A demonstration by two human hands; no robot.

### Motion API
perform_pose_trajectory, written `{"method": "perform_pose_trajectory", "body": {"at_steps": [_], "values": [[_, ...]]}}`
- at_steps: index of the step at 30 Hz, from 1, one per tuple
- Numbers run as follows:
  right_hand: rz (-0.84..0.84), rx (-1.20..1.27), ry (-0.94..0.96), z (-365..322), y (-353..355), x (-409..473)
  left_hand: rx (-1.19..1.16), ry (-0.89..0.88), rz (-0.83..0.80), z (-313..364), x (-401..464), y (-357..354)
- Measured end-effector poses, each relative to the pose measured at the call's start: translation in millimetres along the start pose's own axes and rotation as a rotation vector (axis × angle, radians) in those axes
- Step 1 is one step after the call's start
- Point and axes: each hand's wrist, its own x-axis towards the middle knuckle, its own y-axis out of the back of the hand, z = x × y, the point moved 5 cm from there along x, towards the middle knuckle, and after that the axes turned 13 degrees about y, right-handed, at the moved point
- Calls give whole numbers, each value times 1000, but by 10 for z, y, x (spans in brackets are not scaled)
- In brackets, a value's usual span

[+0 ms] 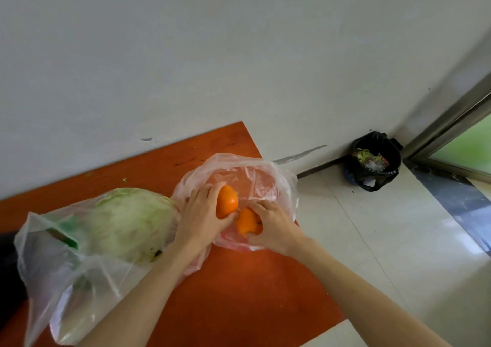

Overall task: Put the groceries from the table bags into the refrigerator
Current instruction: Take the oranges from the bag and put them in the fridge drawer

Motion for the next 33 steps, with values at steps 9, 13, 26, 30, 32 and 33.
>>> {"method": "perform_pose_trajectory", "body": {"at_steps": [9,13,26,30,32,33], "values": [[330,60,-221,-272,294,-409,-687,46,-158,88,-157,343],[508,121,-303,-429,292,-783,-674,-41,-234,102,-345,289],[1336,1257,-471,-614,212,-3015,-689,-311,-556,1315,-1525,190],[1669,1553,-352,-748,72,-4177,-708,-436,-777,2010,-2374,-30],[1785,1537,-296,-872,-20,-4805,-701,-484,-869,2322,-2905,-184],[1821,1505,-279,-963,-72,-5120,-692,-496,-909,2467,-3204,-252]]}}
